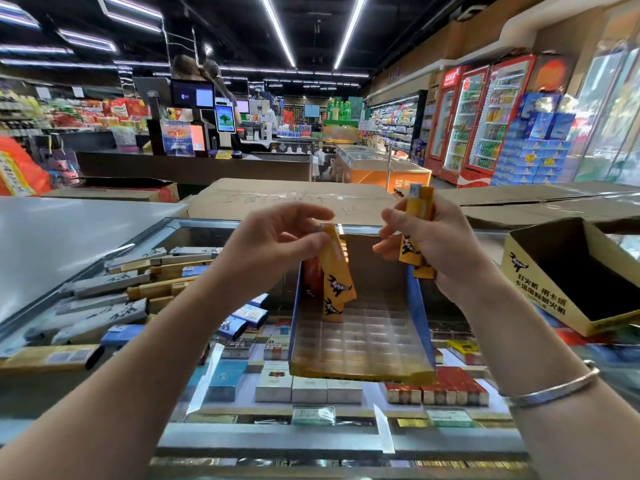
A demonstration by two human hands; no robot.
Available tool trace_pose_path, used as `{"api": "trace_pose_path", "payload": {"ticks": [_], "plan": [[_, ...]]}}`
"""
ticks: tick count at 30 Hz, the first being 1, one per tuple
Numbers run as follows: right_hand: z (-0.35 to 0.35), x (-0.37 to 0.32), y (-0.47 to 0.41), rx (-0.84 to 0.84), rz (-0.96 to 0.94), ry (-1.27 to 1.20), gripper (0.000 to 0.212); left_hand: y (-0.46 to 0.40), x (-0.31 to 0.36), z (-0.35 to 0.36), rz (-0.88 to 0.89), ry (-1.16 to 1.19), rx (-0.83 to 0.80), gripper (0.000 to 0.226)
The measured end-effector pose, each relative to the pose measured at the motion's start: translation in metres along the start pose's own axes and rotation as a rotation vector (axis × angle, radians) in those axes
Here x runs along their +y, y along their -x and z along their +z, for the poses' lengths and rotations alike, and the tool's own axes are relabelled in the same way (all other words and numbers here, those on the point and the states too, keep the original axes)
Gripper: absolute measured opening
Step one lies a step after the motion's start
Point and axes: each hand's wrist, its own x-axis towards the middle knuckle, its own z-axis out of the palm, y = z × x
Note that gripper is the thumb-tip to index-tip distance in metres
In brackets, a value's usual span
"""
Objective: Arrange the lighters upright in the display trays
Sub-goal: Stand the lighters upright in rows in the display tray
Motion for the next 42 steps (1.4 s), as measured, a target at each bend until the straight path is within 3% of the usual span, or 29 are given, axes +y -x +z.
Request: {"api": "trace_pose_path", "payload": {"ticks": [5,17,32,36,42], "plan": [[0.003,0.009,-0.001,0.043,0.050,0.063,0.013,0.002,-0.003,0.003,0.046,-0.249,-0.124,0.026],[0.002,0.009,-0.001,0.065,0.019,0.123,0.010,0.003,-0.001,0.008,0.234,-0.614,-0.102,0.020],[0.003,0.010,-0.001,0.066,0.005,0.141,0.011,0.006,0.006,0.013,0.308,-0.842,-0.193,0.013],[0.004,0.011,-0.001,0.055,-0.007,0.153,0.011,0.004,0.001,0.012,0.248,-0.821,-0.194,0.016],[0.005,0.004,0.002,-0.047,-0.092,0.155,0.017,0.005,-0.005,0.011,0.112,-0.501,-0.176,0.032]]}}
